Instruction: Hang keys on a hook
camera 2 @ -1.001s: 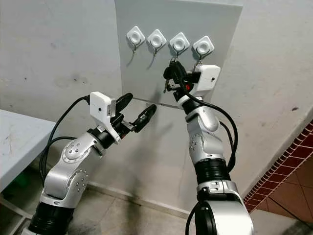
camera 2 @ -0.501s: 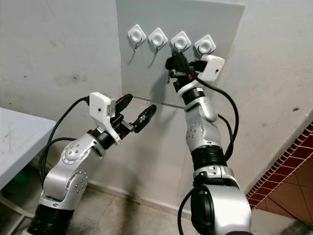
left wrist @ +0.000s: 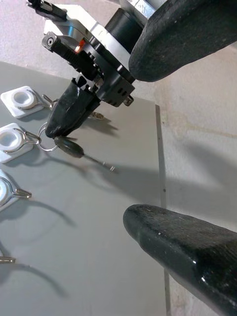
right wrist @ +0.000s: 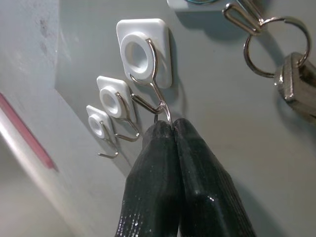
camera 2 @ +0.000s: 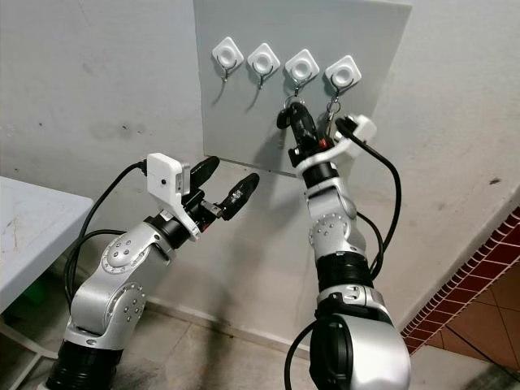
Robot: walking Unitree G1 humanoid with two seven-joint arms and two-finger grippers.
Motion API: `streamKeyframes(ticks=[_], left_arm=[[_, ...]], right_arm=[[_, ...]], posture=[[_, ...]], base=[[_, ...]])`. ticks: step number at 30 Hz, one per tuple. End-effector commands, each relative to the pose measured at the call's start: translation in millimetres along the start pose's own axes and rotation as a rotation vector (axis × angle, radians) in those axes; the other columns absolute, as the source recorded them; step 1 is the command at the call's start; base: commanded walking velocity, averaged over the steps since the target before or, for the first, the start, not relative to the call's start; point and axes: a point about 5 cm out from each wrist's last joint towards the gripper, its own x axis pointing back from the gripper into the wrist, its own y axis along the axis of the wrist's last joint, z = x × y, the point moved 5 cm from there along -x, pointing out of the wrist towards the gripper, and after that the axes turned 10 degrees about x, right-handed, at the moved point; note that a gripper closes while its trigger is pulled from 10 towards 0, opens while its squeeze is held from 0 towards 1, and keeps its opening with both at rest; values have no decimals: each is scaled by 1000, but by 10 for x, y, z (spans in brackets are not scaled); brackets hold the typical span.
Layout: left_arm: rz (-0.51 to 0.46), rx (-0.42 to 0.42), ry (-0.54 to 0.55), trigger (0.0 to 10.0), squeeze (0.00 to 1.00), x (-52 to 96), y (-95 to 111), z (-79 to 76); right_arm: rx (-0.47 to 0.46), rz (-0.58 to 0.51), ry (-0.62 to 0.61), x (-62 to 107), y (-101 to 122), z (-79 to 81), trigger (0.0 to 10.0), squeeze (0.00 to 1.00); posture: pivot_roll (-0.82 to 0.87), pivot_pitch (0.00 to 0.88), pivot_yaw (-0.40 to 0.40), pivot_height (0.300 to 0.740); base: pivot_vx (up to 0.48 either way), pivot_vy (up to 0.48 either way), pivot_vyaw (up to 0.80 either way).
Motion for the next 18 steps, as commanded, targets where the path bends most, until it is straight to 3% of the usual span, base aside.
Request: streamKeyframes(ticks=[1,8,9,12,13,18], left_arm=[[-11,-6,-13,10000,0,4,49,-39],[-11,1,-6,10000,0,3,49,-32],[-11,0,-1,10000,0,3,51,-26],[-15,1,13,10000,0,8,56,0],[-17,0,24,10000,0,15,52,17],[-21,2,43,10000,0,24,46,38]], right_arm=[[-41,-3,-10,33,-15,-20,10000,0],[23,-4,17,52,-25,36,10000,0],[48,-13,27,62,-7,44,10000,1000],[110,-27,28,80,25,44,10000,1000],[189,-24,14,96,31,25,10000,1000],[301,-32,0,137,40,8,10000,1000]], posture=[[-4,39,-32,740],[-1,42,-31,740],[1,42,-32,740],[1,42,-32,740],[3,40,-35,740],[3,38,-36,740]], base=[[0,0,0],[0,0,0],[0,0,0],[0,0,0],[0,0,0],[0,0,0]])
